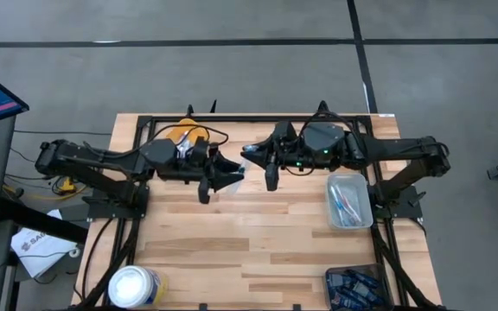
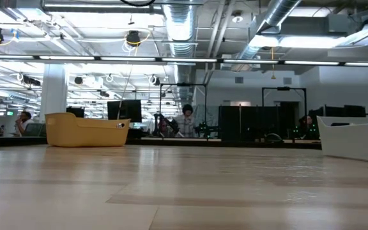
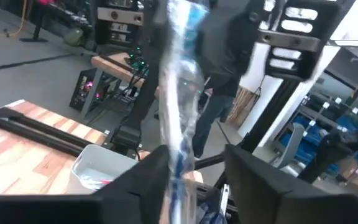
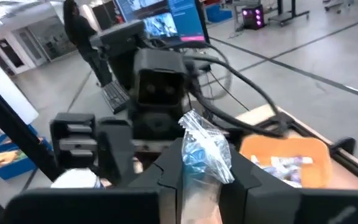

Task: Pick & Place Travel size toiletries
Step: Put the dark blue toothbrush into the gray bin

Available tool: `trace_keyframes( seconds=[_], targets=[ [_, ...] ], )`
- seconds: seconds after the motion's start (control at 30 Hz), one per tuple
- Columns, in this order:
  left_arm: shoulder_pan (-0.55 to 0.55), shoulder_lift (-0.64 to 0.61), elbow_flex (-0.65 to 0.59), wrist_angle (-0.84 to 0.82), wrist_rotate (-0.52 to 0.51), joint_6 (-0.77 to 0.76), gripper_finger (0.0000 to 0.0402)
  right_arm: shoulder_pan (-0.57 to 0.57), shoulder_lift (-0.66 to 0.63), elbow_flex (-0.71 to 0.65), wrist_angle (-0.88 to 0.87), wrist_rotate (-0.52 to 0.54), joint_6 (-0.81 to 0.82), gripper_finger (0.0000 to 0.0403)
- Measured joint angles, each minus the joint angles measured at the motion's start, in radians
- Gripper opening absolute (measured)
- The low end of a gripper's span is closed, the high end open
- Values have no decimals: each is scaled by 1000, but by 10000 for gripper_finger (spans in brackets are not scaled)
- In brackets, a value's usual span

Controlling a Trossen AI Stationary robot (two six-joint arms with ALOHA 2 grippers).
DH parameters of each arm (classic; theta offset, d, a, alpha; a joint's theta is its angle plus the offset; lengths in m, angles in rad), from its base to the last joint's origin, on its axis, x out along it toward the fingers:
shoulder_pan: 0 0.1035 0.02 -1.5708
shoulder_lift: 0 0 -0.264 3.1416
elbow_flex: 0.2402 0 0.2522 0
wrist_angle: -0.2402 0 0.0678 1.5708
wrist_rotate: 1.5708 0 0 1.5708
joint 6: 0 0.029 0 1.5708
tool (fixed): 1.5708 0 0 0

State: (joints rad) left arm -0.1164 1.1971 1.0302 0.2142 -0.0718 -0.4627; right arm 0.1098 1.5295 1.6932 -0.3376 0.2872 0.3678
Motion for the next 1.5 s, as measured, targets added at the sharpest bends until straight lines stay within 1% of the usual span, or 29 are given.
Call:
trace_keyframes(
  seconds=[0.07,0.13,0.27,0.3,0.37,0.4,0.57,0.63,0.67,0.77,0.83,0.93,1.07,1.2,1.33,1.43,1.5],
  targets=[
    [-10,-12,0,-13,0,4,179,1,-25,-1,-36,21,2,51],
    [-16,-20,3,-13,17,4,208,1,-55,-1,-79,67,-1,50],
    [-21,-53,2,-75,24,11,246,-5,-139,2,-222,138,48,52],
    [-20,-65,0,-102,20,11,251,-4,-160,1,-292,148,71,52],
    [-20,-74,3,-103,15,12,256,-1,-190,2,-430,154,150,52],
    [-19,-87,2,-130,8,13,256,-1,-204,1,-535,159,202,53],
    [-19,-111,-1,-188,-1,18,247,-2,-208,-12,-1080,220,545,54],
    [-18,-113,2,-187,-3,18,242,1,-199,-49,-1229,217,659,54],
    [-16,-116,1,-194,-3,19,239,2,-196,-85,-1252,208,688,54],
    [-16,-116,1,-192,-5,19,233,0,-223,-230,-1131,152,674,54],
    [-16,-117,1,-193,-7,19,230,-5,-233,-312,-1144,120,699,55],
    [-16,-117,1,-198,-7,20,227,3,-240,-444,-1187,84,789,55],
    [-16,-117,1,-198,-7,19,227,21,-271,-584,-1176,57,866,56],
    [-16,-117,1,-199,-6,18,227,22,-274,-684,-1133,49,910,56],
    [-16,-117,1,-199,-6,18,227,19,-269,-743,-1102,35,914,65],
    [-16,-117,1,-199,-6,18,227,19,-269,-757,-1080,6,880,90],
    [-16,-117,1,-199,-6,18,227,19,-264,-763,-1069,-17,862,118]
  ],
)
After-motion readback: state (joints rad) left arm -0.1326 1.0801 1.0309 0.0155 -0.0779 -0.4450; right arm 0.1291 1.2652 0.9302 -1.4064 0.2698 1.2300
